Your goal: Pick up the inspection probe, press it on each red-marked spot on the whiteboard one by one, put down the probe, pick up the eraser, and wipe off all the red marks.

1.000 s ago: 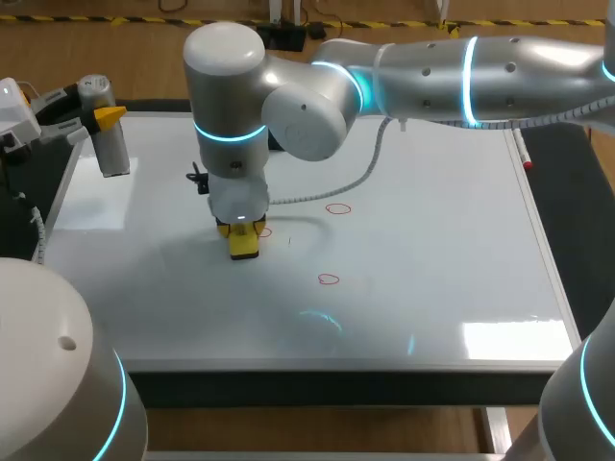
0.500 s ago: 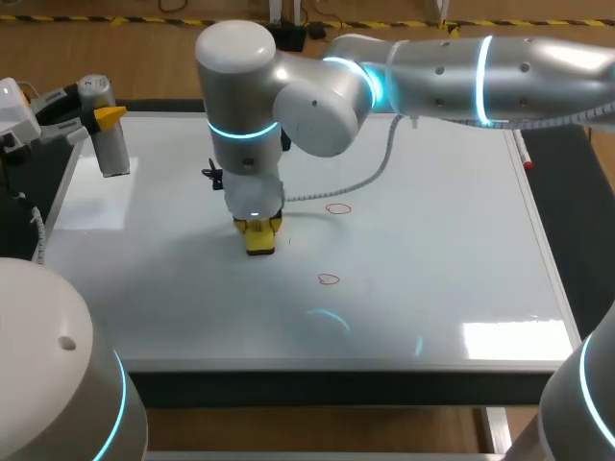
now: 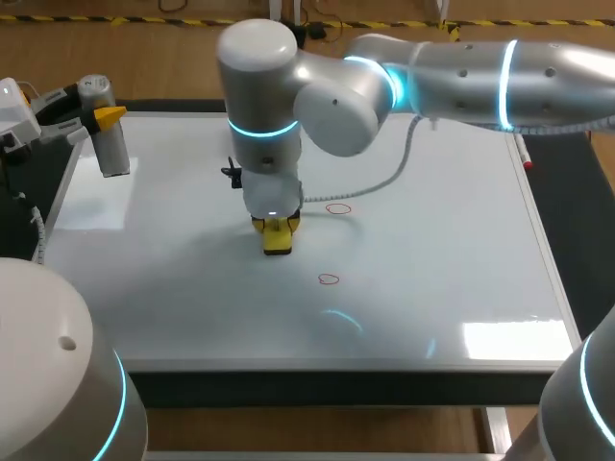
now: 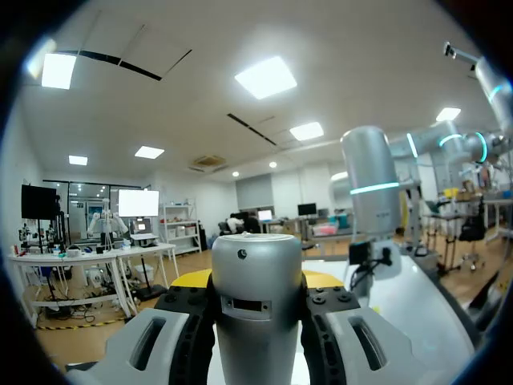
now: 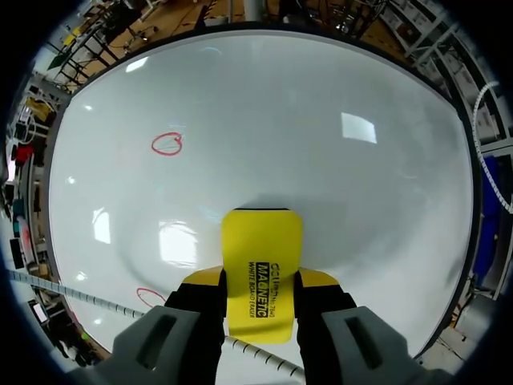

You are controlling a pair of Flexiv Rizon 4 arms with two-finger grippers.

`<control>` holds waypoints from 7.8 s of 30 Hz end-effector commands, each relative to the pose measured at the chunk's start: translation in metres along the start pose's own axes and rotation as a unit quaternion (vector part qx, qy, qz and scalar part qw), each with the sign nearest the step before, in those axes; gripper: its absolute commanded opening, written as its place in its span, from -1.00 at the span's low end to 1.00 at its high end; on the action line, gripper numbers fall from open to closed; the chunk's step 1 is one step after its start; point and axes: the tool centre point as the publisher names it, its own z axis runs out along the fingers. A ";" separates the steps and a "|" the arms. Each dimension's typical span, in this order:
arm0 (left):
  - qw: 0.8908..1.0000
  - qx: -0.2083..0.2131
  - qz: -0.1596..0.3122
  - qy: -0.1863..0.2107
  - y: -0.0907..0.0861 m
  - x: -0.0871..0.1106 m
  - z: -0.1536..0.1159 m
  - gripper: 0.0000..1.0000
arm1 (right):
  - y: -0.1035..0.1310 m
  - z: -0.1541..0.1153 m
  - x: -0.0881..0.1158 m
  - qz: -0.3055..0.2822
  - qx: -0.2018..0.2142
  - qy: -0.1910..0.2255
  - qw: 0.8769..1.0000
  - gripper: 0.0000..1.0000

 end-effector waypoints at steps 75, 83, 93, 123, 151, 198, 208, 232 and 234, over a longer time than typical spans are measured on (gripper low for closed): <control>1.000 0.000 0.000 -0.001 -0.001 0.000 0.000 -1.00 | -0.195 -0.032 0.310 0.177 -0.019 0.020 0.984 -1.00; 1.000 0.000 0.000 -0.001 -0.001 0.000 0.000 -1.00 | -0.196 -0.033 0.311 0.183 -0.018 0.025 0.983 -1.00; 1.000 0.000 0.000 -0.001 -0.001 0.000 0.000 -1.00 | -0.196 -0.033 0.311 0.183 -0.018 0.025 0.983 -1.00; 0.997 0.027 -0.006 0.078 -0.011 0.119 0.101 -1.00 | -0.196 -0.033 0.311 0.183 -0.018 0.025 0.983 -1.00; 0.987 0.056 -0.038 0.148 0.019 0.206 0.230 -1.00 | -0.196 -0.033 0.311 0.183 -0.018 0.025 0.983 -1.00; 0.979 0.054 -0.042 0.191 0.074 0.236 0.313 -1.00 | -0.196 -0.033 0.311 0.183 -0.018 0.025 0.983 -1.00; 0.980 0.047 -0.046 0.190 0.082 0.234 0.314 -1.00 | -0.196 -0.033 0.311 0.183 -0.018 0.025 0.983 -1.00; 0.979 0.005 -0.036 0.202 0.087 0.235 0.306 -1.00 | -0.196 -0.033 0.311 0.183 -0.018 0.025 0.983 -1.00; 0.979 0.003 -0.037 0.203 0.088 0.235 0.306 -1.00 | -0.196 -0.033 0.311 0.183 -0.018 0.025 0.983 -1.00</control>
